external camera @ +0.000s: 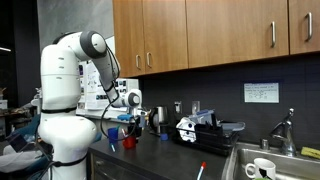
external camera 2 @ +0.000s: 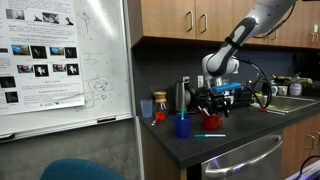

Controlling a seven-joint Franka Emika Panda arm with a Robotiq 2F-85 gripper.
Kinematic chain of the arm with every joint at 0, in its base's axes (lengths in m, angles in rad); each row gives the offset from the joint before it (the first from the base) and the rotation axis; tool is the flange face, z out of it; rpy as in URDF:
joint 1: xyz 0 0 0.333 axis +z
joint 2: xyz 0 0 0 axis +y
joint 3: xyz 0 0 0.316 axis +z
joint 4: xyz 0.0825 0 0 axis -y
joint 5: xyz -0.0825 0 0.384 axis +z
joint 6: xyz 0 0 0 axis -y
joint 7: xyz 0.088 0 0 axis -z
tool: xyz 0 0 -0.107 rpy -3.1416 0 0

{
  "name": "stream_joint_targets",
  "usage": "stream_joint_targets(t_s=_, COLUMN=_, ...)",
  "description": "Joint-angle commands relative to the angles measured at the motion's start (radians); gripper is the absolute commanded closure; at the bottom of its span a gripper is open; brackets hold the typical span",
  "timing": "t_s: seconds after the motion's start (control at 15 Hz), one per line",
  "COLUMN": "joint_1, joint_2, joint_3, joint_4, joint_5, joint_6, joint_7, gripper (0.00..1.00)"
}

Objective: Move the cup to the right

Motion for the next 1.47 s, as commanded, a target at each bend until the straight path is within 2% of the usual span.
stream_joint_targets(t_s=0.0, joint_1=0.008, joint_2=0.009, joint_3=-0.007, joint_4=0.006, joint_5=0.020, joint_6=0.002, joint_7=-0.005, gripper=0.63)
stream_joint_targets(t_s=0.2, joint_1=0.011, joint_2=0.005, joint_3=-0.005, joint_4=0.003, joint_5=0.015, joint_6=0.000, joint_7=-0.001, gripper=0.88)
stream_joint_targets(t_s=0.33, joint_1=0.014, joint_2=-0.001, joint_3=-0.004, joint_4=0.002, joint_5=0.012, joint_6=-0.005, joint_7=-0.001, gripper=0.99)
stream_joint_targets(t_s=1.4, joint_1=0.018, joint_2=-0.210, joint_3=-0.004, joint_4=0.015, joint_5=0.018, joint_6=-0.119, joint_7=-0.101, gripper=0.98)
